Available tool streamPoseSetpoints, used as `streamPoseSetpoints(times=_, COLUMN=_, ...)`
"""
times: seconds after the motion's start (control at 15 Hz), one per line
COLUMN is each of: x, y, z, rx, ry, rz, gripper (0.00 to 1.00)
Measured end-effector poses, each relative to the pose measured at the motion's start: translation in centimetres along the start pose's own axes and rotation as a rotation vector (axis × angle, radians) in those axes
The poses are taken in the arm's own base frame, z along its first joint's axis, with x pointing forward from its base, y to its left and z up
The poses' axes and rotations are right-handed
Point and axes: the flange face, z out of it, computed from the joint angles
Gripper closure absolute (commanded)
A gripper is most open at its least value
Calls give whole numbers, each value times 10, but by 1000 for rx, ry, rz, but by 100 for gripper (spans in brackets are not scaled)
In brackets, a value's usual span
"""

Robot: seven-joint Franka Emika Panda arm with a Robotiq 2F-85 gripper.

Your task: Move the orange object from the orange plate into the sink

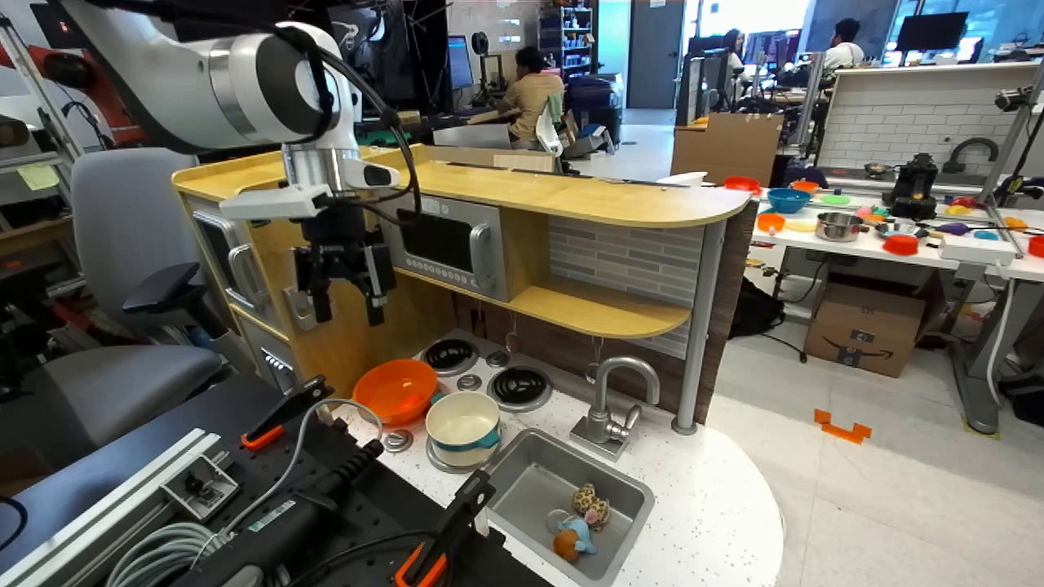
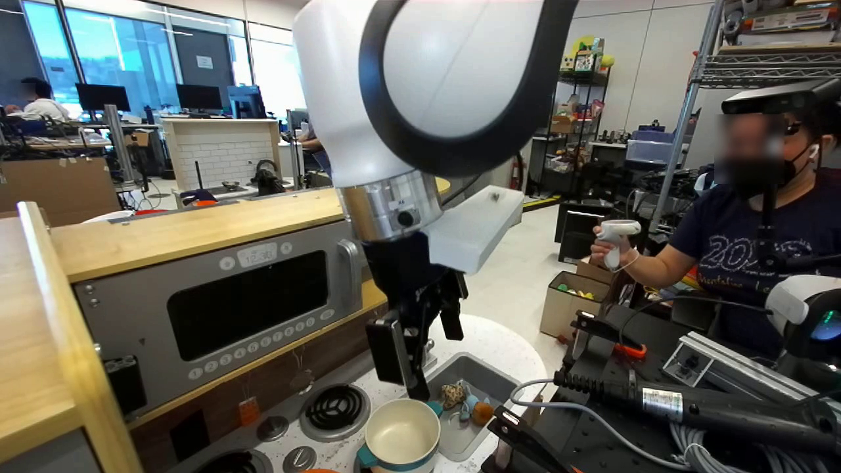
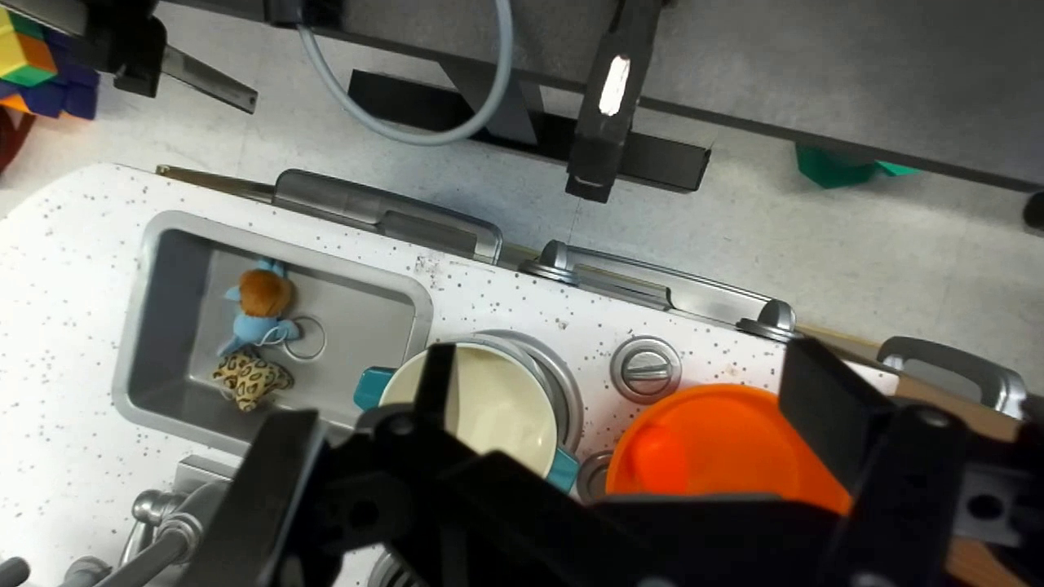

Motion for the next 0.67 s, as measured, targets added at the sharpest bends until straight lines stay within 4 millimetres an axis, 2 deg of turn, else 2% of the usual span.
streamPoseSetpoints(times=0.47, x=34, y=-14, z=72, rx=6, ry=15, rz=2, gripper=0)
streamPoseSetpoints(times=0.67, x=50, y=-24, z=96, rx=3, ry=4, rz=-8, gripper=0)
